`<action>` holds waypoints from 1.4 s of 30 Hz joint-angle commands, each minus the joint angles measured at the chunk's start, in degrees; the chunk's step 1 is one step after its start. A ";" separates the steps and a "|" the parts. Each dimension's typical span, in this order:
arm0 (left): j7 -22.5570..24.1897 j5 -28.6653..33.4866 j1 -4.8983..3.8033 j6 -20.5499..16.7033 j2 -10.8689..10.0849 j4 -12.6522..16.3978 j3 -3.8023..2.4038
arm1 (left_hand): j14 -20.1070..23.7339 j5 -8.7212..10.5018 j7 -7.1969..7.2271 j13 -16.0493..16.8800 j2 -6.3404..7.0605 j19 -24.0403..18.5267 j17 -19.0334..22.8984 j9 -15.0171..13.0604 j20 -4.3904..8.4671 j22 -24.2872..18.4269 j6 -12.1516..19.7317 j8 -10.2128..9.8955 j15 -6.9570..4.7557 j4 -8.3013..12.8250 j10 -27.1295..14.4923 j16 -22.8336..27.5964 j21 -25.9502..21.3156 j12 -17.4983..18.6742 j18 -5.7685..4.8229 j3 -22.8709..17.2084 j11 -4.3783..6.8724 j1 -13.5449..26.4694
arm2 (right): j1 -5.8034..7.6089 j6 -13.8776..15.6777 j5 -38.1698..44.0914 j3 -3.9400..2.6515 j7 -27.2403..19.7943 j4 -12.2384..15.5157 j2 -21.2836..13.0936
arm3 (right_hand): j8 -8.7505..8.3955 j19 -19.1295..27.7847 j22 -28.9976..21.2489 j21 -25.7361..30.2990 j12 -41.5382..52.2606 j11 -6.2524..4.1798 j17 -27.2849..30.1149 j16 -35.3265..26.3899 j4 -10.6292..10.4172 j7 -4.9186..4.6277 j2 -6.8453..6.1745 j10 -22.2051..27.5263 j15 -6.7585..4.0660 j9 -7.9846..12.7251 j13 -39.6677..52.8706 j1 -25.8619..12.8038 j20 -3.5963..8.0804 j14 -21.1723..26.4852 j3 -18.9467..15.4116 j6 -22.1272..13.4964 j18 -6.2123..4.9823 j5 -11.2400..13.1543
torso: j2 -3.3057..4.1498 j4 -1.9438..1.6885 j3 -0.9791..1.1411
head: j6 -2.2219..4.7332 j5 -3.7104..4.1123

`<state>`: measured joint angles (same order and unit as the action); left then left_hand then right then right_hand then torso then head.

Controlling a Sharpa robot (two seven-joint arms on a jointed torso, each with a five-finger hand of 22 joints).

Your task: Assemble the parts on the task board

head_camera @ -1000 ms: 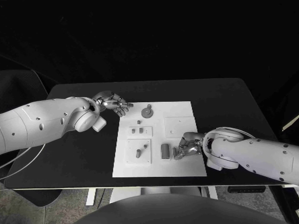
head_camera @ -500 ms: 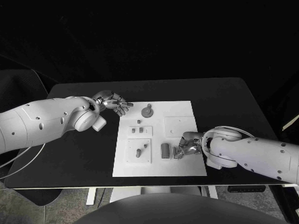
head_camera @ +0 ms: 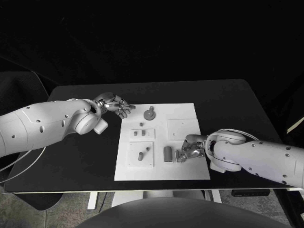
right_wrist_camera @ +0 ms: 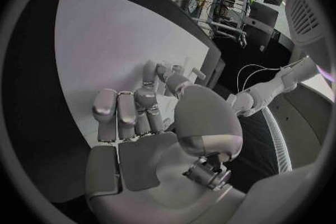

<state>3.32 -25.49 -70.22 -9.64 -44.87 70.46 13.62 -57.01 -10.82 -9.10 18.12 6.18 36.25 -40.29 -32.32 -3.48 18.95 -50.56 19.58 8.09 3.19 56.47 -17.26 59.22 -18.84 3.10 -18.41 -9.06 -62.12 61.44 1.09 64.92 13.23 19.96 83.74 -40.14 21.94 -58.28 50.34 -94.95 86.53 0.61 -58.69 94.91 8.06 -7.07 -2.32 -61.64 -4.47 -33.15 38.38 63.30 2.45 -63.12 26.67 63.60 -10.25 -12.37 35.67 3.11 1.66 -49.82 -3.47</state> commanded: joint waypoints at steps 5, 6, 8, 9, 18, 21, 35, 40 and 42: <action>1.51 0.05 -0.06 -0.71 0.25 0.09 -0.03 | 0.41 0.13 0.02 0.10 -0.10 -0.41 0.10 0.09 0.05 0.07 -0.47 -0.25 0.06 0.08 0.12 0.15 -0.17 0.06 0.99 0.40 0.17 0.38 | -0.22 3.92 -1.34 0.20 -4.35 -0.81 -1.13 | -1.08 0.11 -0.03 -6.23 0.02 0.01 -0.11 4.58 -0.54 -0.75 -1.76 0.19 -0.38 0.58 0.09 -0.21 0.12 0.22 -0.87 -2.20 -4.75 0.29 | -0.07 0.02 0.00 | 1.33 0.12; 1.88 0.16 -0.06 -0.93 0.27 0.10 -0.03 | 0.41 0.13 0.02 0.10 -0.10 -0.41 0.10 0.09 0.05 0.07 -0.47 -0.25 0.06 0.08 0.12 0.15 -0.17 0.06 0.99 0.40 0.17 0.37 | -0.14 4.36 -1.71 0.03 -5.06 -0.90 -1.34 | -1.21 0.16 -0.04 -6.20 -0.01 0.05 -0.11 4.55 -0.61 -0.82 -2.05 0.29 -0.36 0.64 0.10 -0.37 0.10 0.28 -1.06 -2.46 -4.75 0.35 | -0.09 0.02 0.00 | 1.47 0.15; 2.96 0.59 -0.06 -1.75 0.29 0.10 -0.03 | 0.41 0.13 0.02 0.10 -0.10 -0.41 0.11 0.09 0.05 0.07 -0.48 -0.24 0.06 0.09 0.13 0.15 -0.17 0.05 0.99 0.40 0.17 0.37 | 0.21 5.15 -1.76 -0.59 -6.36 -1.18 -1.82 | -1.43 0.25 -0.06 -6.16 -0.04 0.11 -0.10 4.50 -0.74 -0.92 -2.66 0.45 -0.32 0.75 0.11 -0.72 0.06 0.40 -1.45 -2.91 -4.75 0.52 | -0.07 -0.01 0.00 | 1.86 0.18; 3.62 0.84 -0.06 -2.30 0.27 0.11 -0.03 | 0.41 0.13 0.02 0.10 -0.11 -0.41 0.11 0.09 0.05 0.07 -0.49 -0.24 0.06 0.09 0.14 0.15 -0.17 0.05 0.99 0.39 0.17 0.36 | 0.37 5.56 -1.89 -1.17 -6.76 -1.16 -2.21 | -1.52 0.29 -0.06 -6.15 -0.05 0.14 -0.10 4.48 -0.82 -0.96 -2.98 0.52 -0.30 0.80 0.12 -0.91 0.04 0.45 -1.65 -3.10 -4.75 0.60 | -0.07 -0.01 0.00 | 1.86 0.18; 8.92 3.04 -0.06 -6.19 0.24 -0.19 -0.06 | 0.26 0.09 0.33 0.32 -0.25 -0.49 0.15 0.07 0.09 0.10 -0.59 -0.19 -0.08 0.50 1.04 0.05 -0.19 -0.37 0.99 0.13 0.37 -0.30 | 2.42 11.55 -10.13 -5.29 -16.20 -1.47 -4.87 | -1.57 0.35 -0.08 -6.12 -0.05 0.22 -0.10 4.45 -1.18 -1.01 -3.76 0.65 -0.25 0.85 0.16 -1.64 -0.03 0.55 -2.21 -3.28 -4.75 0.80 | -0.14 0.18 0.05 | 4.36 0.08; 9.90 3.15 -0.06 -5.54 0.27 -0.46 -0.22 | 0.48 0.10 0.49 0.38 -0.27 -0.63 0.24 0.08 0.06 0.08 -0.59 -0.19 -0.14 0.69 1.33 0.17 -0.26 -0.49 0.95 0.03 0.50 -0.57 | 2.64 12.37 -14.00 -5.65 -21.63 -5.03 -3.73 | -1.56 1.27 -0.61 -5.13 -1.40 0.53 0.49 3.24 -1.20 -0.99 -3.39 1.93 -0.08 0.91 -0.51 -1.43 -0.17 1.49 -1.82 -3.43 -4.75 0.53 | -0.22 0.24 0.04 | 5.40 0.21; 13.62 7.36 -0.04 -2.19 6.28 -10.39 -2.35 | 6.03 0.11 1.07 -0.53 -0.58 -5.08 2.65 0.39 -0.78 -0.28 0.87 -0.78 0.02 1.53 -2.83 1.46 -2.06 1.70 -0.43 0.03 0.96 -1.31 | 0.41 14.85 -30.21 -11.12 -35.58 -28.41 5.92 | -2.61 8.89 -13.12 11.07 -29.74 6.13 12.34 -18.35 -1.01 -1.37 0.91 8.09 5.05 2.75 -17.87 0.34 -4.49 5.72 2.58 -11.35 -2.15 0.65 | -1.41 0.43 0.09 | 12.36 -0.05; 14.48 10.04 0.00 -2.07 8.34 -13.99 -3.36 | 7.92 0.16 1.35 -0.75 -0.83 -6.47 3.61 0.66 -1.00 -0.24 2.33 -1.28 0.02 1.51 -5.02 1.52 -2.44 2.15 -0.90 0.14 1.09 -1.19 | -1.09 12.98 -34.98 -13.57 -37.45 -32.90 8.71 | -1.59 10.57 -18.41 17.91 -38.35 6.50 17.49 -29.25 -0.94 -1.17 0.67 7.20 6.50 2.50 -20.86 -0.25 -5.95 5.03 3.31 -12.37 -1.30 0.86 | -1.77 0.73 0.20 | 14.42 -0.37; 15.22 10.90 0.08 -1.53 9.43 -15.82 -3.74 | 8.30 0.17 1.41 -0.79 -0.76 -6.77 3.83 0.74 -1.05 -0.21 2.84 -1.42 0.02 1.44 -5.57 1.47 -2.50 2.24 -1.01 0.30 1.15 -0.98 | -1.87 11.46 -37.21 -14.86 -38.72 -34.97 10.15 | -1.22 14.20 -24.25 25.79 -46.41 6.69 22.82 -42.69 -1.17 -1.02 0.32 7.21 8.49 2.39 -21.30 -1.71 -7.48 5.68 3.65 -13.88 0.27 1.06 | -1.90 0.88 0.29 | 15.19 -0.52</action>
<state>15.66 -17.95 -70.18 -12.80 -35.86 55.18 9.95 -48.81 -10.82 -7.67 17.36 5.50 29.76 -36.48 -31.60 -4.61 18.73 -47.84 18.44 8.11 4.52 51.04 -15.93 56.95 -16.79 3.10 -18.30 -7.90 -62.81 59.78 14.63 33.66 -1.66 -14.07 49.40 -30.35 20.45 -44.86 27.17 -70.61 41.64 7.18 -36.89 54.72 6.96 -8.02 -1.86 -54.49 3.46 -30.72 17.19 62.06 -4.89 -57.51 30.15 50.13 -11.43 -11.52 34.09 3.75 1.82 -35.74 -3.81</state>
